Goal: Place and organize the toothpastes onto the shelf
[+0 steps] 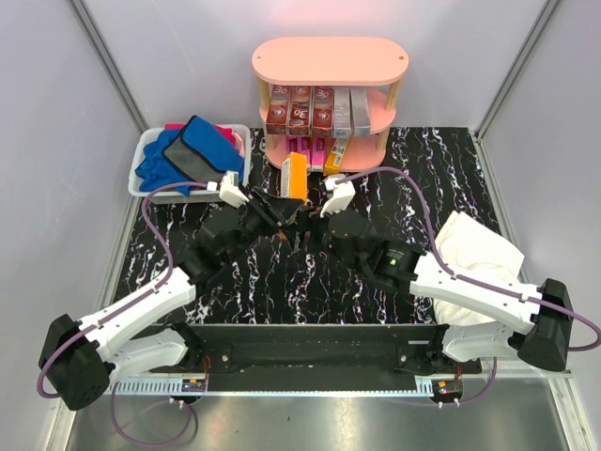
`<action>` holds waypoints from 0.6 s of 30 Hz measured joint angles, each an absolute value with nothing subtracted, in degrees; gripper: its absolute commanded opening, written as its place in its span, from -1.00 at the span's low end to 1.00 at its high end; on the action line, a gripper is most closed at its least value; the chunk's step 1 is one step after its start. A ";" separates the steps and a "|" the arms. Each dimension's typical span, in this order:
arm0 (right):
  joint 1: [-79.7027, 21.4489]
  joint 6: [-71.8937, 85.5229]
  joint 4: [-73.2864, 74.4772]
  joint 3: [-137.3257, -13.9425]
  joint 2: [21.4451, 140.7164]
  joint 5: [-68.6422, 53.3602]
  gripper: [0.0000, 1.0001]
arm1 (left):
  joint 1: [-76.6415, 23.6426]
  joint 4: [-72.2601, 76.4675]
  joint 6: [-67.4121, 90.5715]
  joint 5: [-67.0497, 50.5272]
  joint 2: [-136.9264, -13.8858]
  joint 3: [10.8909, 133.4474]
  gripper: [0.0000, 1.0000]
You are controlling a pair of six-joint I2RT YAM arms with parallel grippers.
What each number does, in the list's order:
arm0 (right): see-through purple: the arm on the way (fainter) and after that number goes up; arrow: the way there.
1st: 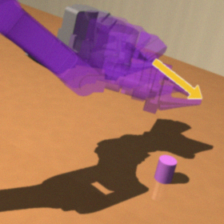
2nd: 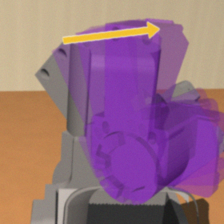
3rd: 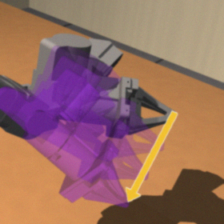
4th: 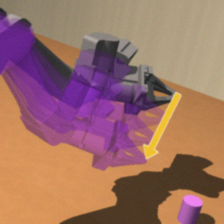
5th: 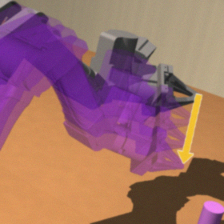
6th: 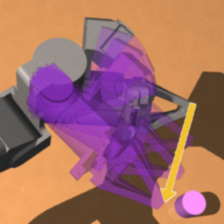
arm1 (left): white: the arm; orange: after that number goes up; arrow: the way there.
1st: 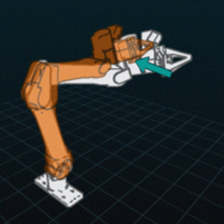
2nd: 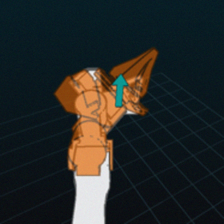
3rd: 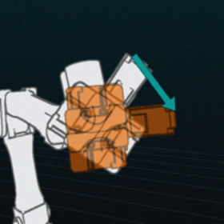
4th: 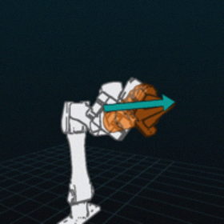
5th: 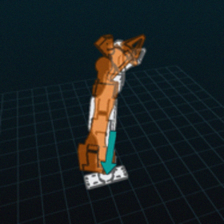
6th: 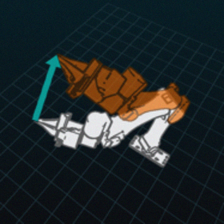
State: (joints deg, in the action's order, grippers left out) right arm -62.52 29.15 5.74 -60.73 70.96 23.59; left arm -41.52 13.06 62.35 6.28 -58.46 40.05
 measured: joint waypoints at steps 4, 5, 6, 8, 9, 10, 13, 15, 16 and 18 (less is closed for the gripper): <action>-62.57 29.17 5.15 -60.73 72.73 23.62 0.11 | -41.98 13.76 62.35 6.17 -58.24 40.05 -0.26; -62.63 29.28 4.86 -60.73 73.19 23.49 0.05 | -42.04 13.78 62.33 6.26 -58.17 40.01 -0.25; -62.74 29.45 4.36 -60.73 73.54 23.24 0.01 | -42.09 13.85 62.30 6.46 -58.08 39.88 -0.23; -63.07 29.65 4.08 -60.75 73.82 23.35 -0.12 | -42.13 13.82 62.30 6.98 -57.58 39.40 -0.15; -63.11 29.74 4.05 -60.75 73.84 23.31 -0.16 | -42.19 13.80 62.33 7.33 -57.12 39.09 -0.13; -63.22 29.74 4.01 -60.75 73.84 23.24 -0.18 | -42.24 13.78 62.33 7.57 -56.60 38.81 -0.09; -63.64 29.67 3.31 -60.75 73.80 23.05 -0.24 | -42.41 13.06 61.89 8.73 -54.74 38.37 0.20; -63.81 29.56 3.05 -60.73 73.67 23.11 -0.28 | -42.46 12.45 61.36 9.58 -53.12 37.91 0.50; -63.72 29.47 3.05 -60.69 73.52 23.35 -0.28 | -42.50 11.68 61.17 10.04 -51.72 37.82 0.60; -63.35 29.32 3.09 -60.40 73.12 24.08 -0.29 | -42.74 10.85 60.01 10.83 -49.34 37.85 0.92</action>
